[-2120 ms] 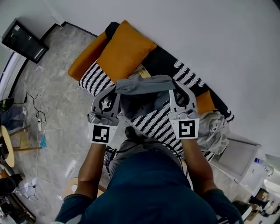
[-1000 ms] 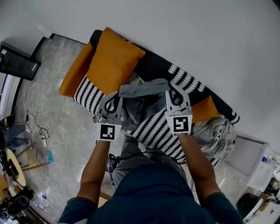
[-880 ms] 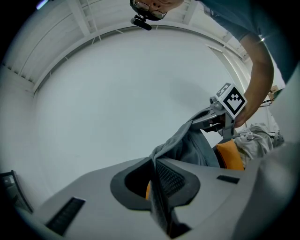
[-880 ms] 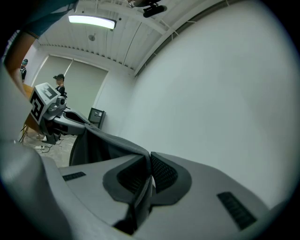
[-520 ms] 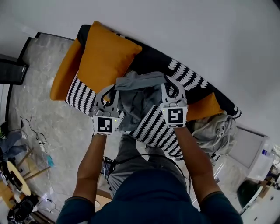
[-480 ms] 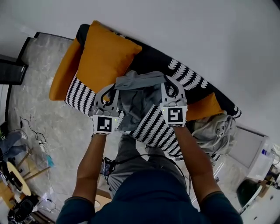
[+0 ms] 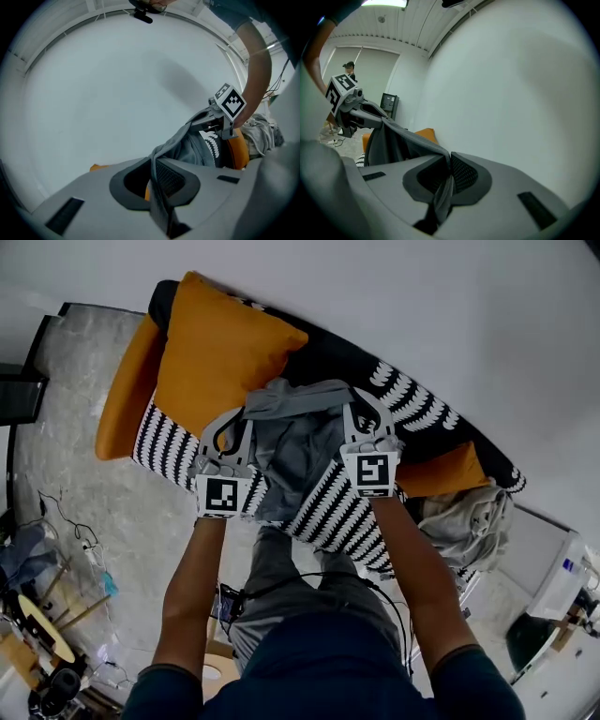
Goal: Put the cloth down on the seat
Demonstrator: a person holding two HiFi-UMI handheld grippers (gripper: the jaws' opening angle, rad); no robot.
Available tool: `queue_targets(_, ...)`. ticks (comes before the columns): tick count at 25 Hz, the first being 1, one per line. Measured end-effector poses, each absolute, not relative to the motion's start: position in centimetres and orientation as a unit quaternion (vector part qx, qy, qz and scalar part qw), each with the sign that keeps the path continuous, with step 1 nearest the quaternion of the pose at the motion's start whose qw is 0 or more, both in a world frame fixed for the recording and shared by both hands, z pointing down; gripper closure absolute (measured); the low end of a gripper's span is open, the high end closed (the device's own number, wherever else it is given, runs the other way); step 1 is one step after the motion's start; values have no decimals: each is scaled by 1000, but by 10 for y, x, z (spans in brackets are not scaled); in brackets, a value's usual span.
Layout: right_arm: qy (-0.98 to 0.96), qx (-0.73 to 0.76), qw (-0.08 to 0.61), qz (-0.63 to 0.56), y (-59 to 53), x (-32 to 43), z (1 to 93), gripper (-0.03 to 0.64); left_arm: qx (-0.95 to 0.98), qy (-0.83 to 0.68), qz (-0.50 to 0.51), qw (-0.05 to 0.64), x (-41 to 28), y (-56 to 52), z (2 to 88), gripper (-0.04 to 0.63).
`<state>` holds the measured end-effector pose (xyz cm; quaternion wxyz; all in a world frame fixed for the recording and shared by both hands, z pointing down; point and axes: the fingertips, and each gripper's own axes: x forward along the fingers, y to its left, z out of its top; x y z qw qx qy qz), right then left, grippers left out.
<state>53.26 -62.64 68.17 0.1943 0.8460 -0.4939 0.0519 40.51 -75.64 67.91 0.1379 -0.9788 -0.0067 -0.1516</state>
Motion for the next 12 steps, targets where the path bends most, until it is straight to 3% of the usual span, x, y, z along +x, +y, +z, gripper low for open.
queue_targets(12,-502,835,204,97,-656,562,749,584,-978,-11,-167,126,438,-789,731,566)
